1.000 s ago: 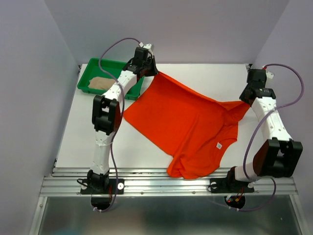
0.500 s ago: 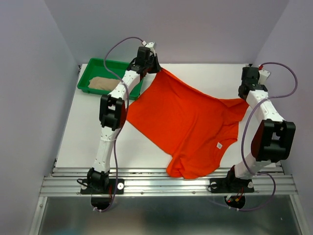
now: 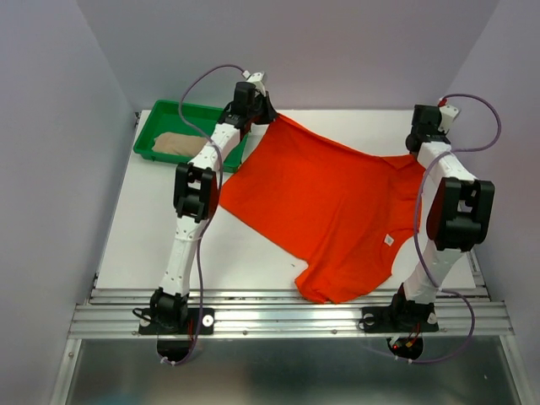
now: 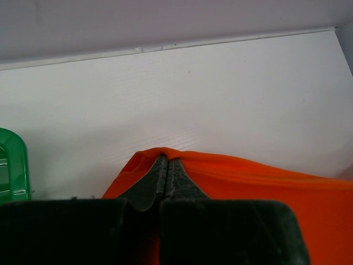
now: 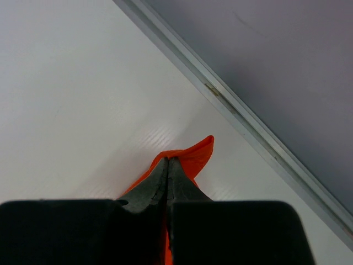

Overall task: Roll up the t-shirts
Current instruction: Fold the T-shirt at the center of the board.

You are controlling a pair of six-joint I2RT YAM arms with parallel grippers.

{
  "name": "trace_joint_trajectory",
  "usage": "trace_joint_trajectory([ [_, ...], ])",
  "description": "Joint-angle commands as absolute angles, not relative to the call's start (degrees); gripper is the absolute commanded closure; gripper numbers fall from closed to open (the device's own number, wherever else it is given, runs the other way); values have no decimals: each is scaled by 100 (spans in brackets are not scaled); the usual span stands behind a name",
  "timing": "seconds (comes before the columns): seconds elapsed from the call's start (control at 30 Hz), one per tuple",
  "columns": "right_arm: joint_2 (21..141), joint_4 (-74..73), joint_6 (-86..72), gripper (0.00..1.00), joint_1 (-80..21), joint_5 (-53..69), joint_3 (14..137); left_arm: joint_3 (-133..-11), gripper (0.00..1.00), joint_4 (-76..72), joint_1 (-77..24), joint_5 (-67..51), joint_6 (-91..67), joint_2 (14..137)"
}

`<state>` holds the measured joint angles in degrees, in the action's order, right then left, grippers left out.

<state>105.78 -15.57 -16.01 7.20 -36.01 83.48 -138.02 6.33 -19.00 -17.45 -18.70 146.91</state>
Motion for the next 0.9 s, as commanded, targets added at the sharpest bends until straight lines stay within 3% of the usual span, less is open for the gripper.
trace_joint_trajectory([
  [0.0, 10862, -976, -1284, 99, 835, -3990, 8885, -14229, 100, 106, -1855, -1907, -1837, 14818],
  [0.5, 11602, -668, -975, 99, 949, -3911, 9817, -14414, 100, -193, -1819, -2127, -1784, 15179],
  [0.87, 10337, -1203, -1792, 99, 949, -3270, 8351, -14159, 100, -9, -1784, -2197, -1679, 14819],
])
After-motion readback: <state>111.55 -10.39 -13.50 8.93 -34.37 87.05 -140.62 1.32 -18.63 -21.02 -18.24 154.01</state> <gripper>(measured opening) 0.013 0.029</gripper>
